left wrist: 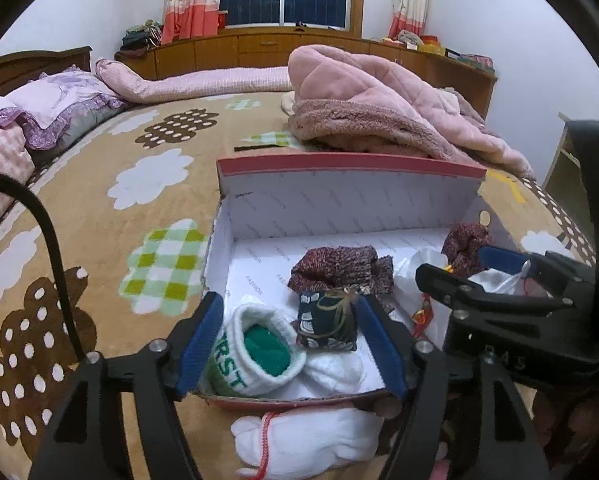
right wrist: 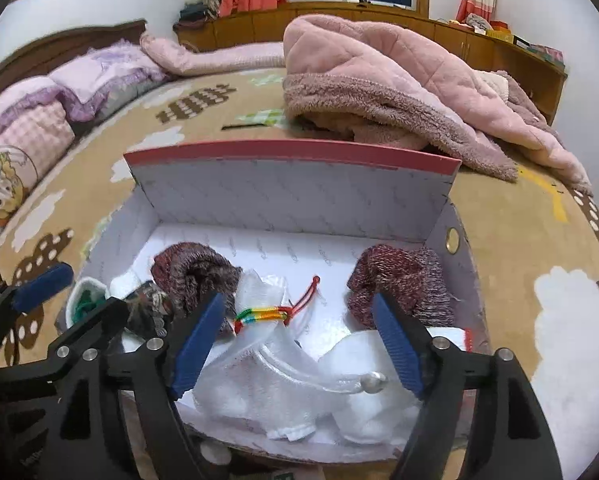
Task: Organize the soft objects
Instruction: 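Withdraw both tools from the box toward the socks on the bed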
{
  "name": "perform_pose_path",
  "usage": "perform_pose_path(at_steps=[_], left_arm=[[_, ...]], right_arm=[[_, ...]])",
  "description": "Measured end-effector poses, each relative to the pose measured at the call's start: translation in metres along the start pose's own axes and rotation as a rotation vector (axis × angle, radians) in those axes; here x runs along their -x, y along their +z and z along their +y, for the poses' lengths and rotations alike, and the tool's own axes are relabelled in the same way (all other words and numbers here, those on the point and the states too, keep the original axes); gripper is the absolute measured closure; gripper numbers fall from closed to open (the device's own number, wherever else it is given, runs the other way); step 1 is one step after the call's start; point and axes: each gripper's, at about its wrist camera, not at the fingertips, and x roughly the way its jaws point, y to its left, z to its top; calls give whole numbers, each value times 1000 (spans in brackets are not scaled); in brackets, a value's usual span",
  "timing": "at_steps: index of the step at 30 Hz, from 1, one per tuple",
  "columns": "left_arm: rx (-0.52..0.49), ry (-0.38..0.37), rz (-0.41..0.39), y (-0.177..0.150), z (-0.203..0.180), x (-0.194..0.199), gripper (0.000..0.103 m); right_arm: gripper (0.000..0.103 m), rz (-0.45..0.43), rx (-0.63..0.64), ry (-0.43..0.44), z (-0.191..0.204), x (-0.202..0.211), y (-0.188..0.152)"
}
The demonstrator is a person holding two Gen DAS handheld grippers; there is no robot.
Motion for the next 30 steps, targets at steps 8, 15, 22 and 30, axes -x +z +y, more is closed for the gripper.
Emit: perform_pose_path(at_steps=[8, 15, 22, 30], left_arm=[[12, -41, 87, -4, -1, -8, 23], [7, -19, 98, -6, -1, -8, 23], [23, -15, 101, -8, 6, -7, 23], [58, -24, 82, -9, 14, 5, 23]], right_arm=[[25, 71, 14, -64, -3, 3, -2], [25, 51, 11, -72, -4, 13, -2], [24, -2, 21, -89, -3, 30, 1], [25, -25, 19, -99, -4, 42, -1]])
